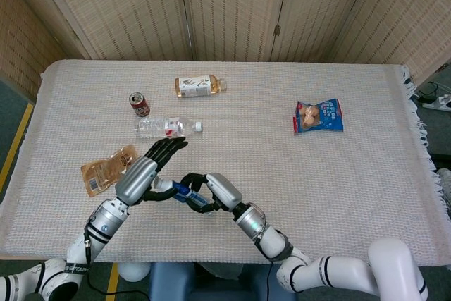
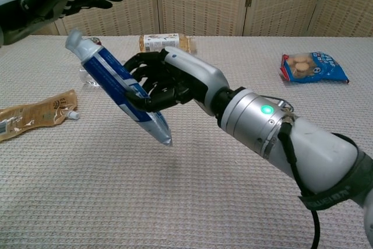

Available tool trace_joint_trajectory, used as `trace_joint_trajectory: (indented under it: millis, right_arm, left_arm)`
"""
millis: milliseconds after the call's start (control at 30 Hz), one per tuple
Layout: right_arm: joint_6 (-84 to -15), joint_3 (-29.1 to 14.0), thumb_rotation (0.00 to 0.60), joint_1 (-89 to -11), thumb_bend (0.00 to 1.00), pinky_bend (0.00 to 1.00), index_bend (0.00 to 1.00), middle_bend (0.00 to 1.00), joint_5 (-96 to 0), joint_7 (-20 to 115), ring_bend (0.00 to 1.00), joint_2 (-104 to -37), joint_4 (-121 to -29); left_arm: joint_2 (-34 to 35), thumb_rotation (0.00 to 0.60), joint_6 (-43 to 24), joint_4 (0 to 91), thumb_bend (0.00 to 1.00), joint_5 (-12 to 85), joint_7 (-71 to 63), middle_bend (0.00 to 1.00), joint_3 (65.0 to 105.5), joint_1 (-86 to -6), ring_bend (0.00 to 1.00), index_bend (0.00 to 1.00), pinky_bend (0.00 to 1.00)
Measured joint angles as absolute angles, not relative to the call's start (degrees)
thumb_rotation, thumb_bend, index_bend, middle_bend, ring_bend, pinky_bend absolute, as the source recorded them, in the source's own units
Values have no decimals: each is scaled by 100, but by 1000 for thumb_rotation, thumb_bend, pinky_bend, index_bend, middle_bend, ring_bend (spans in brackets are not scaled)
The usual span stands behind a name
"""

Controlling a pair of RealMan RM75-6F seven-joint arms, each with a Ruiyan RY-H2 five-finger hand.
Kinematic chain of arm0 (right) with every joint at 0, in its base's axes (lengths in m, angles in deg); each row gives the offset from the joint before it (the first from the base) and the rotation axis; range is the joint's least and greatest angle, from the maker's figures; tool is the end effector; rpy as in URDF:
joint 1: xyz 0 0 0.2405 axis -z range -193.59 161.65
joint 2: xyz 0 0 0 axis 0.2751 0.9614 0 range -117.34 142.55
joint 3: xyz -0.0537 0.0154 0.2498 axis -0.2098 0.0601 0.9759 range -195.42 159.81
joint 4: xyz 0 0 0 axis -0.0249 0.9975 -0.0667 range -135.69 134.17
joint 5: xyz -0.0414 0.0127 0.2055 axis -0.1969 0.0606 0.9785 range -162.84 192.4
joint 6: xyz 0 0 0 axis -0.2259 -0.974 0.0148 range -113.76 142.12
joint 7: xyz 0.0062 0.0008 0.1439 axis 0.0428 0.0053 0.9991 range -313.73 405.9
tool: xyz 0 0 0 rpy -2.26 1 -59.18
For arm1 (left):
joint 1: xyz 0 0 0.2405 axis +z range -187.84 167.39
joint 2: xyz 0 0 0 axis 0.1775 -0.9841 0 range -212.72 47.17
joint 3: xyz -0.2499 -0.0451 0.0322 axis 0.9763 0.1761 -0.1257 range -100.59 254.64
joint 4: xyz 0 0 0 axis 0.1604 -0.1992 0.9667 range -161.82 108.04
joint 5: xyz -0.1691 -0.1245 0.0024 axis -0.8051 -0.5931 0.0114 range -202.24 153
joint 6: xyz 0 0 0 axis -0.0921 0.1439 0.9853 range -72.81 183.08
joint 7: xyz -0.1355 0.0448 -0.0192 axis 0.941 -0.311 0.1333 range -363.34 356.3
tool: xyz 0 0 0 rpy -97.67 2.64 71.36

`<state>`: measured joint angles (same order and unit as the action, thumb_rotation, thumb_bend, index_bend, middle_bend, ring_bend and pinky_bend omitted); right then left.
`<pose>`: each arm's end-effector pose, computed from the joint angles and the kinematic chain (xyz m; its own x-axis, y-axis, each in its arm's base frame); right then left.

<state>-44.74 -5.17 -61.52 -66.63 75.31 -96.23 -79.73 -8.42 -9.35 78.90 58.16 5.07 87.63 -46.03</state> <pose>-0.0349 -0.2916 -0.0948 -0.3380 -0.6018 0.7236 -0.7404 -0.3046 -0.5992 -0.1037 0.2914 0.0647 -0.0066 0.3118 0.9501 0.8605 -0.4822 0.1642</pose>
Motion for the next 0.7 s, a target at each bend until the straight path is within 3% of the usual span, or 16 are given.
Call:
trace_joint_trajectory:
  millis: [700]
  right_arm:
    - [-4521,-232,600,-6228,951,486,825,743,-6425,6904,726,-10085,-7978]
  left_arm:
    - [-863,0,-503,7924,133,5261,-705,46,8664,-4835,10,64,0]
